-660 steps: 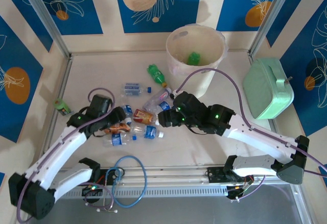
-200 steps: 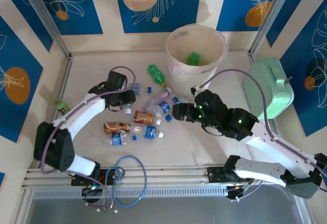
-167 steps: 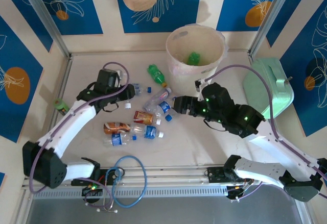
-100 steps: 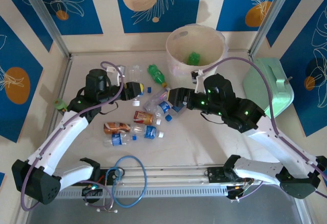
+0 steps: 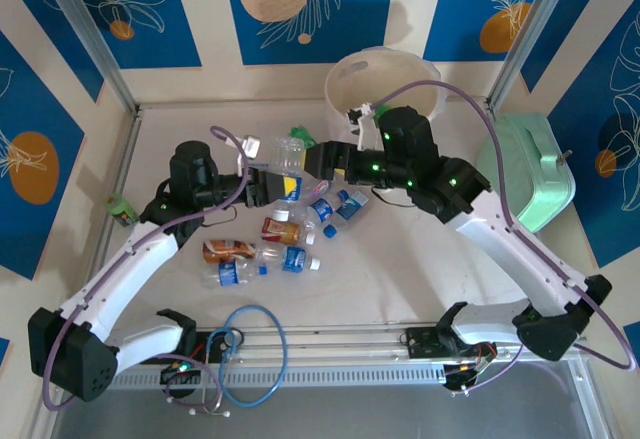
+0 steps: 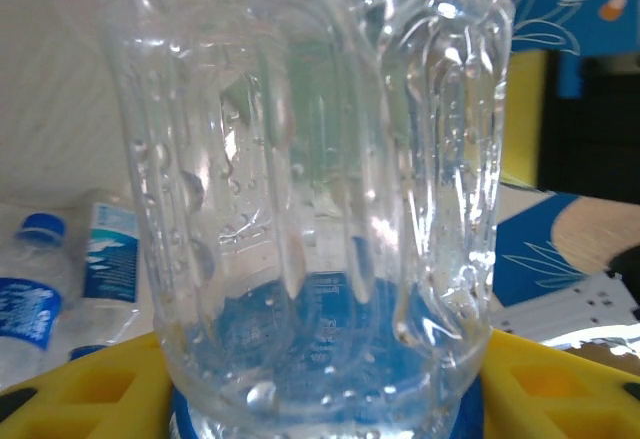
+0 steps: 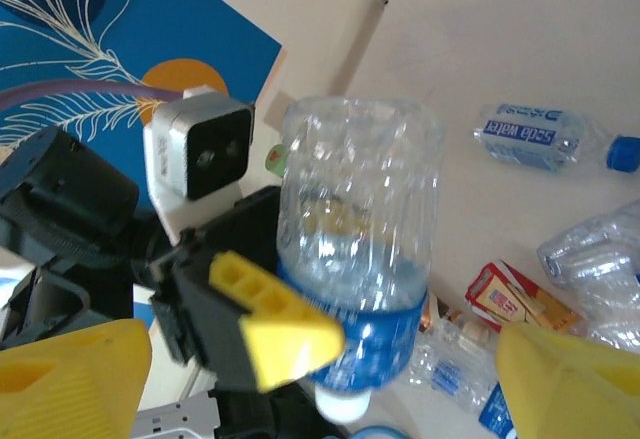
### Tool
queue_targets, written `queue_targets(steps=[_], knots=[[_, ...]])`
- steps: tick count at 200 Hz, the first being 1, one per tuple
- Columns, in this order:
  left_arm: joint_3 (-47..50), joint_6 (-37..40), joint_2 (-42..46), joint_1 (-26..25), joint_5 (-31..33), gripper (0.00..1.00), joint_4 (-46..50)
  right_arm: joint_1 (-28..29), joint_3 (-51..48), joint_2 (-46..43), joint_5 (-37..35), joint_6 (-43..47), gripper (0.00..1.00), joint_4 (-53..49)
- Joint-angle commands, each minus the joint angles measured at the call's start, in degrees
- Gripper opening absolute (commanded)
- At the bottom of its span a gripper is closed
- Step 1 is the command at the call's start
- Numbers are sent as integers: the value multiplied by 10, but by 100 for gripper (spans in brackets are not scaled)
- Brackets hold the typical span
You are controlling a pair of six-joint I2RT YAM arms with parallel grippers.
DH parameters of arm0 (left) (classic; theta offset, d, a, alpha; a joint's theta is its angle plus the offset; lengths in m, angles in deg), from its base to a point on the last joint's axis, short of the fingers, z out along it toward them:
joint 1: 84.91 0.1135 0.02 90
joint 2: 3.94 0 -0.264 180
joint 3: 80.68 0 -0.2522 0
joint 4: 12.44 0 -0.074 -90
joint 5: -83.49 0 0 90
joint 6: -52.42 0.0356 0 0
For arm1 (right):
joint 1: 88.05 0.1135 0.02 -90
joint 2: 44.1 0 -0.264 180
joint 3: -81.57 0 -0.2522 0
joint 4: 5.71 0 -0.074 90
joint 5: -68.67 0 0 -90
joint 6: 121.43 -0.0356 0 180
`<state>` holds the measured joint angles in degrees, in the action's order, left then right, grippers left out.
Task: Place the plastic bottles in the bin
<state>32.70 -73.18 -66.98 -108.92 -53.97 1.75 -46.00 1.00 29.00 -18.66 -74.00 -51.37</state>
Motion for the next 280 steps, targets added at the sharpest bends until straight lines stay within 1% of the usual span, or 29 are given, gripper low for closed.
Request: queue_targets(steps=[1, 49, 66, 80, 128, 206, 220, 242, 259, 268, 280], knots=[[-2, -21, 14, -9, -61, 56, -61, -7, 35, 25, 32, 19, 90, 7], [-1, -37, 17, -18, -95, 56, -91, -12, 66, 64, 32, 27, 90, 3], [1, -42, 17, -21, -105, 53, -101, -13, 70, 74, 38, 27, 90, 4], [1, -46, 15, -23, -111, 53, -106, -15, 71, 79, 45, 26, 90, 7], [0, -50, 17, -24, -117, 55, -112, -11, 65, 84, 61, 19, 87, 23], [-2, -57, 22, -24, -127, 55, -116, -9, 69, 97, 78, 10, 86, 34], [-2, -57, 23, -24, -126, 56, -115, -9, 70, 99, 80, 10, 82, 35], [-3, -50, 24, -24, -123, 59, -103, -9, 72, 98, 81, 11, 74, 36], [-4, -43, 26, -24, -117, 62, -93, -9, 74, 96, 82, 13, 69, 37], [-3, -40, 27, -24, -113, 66, -90, -8, 75, 94, 83, 13, 68, 38], [-2, -36, 29, -24, -107, 74, -87, -9, 75, 91, 83, 14, 67, 37]])
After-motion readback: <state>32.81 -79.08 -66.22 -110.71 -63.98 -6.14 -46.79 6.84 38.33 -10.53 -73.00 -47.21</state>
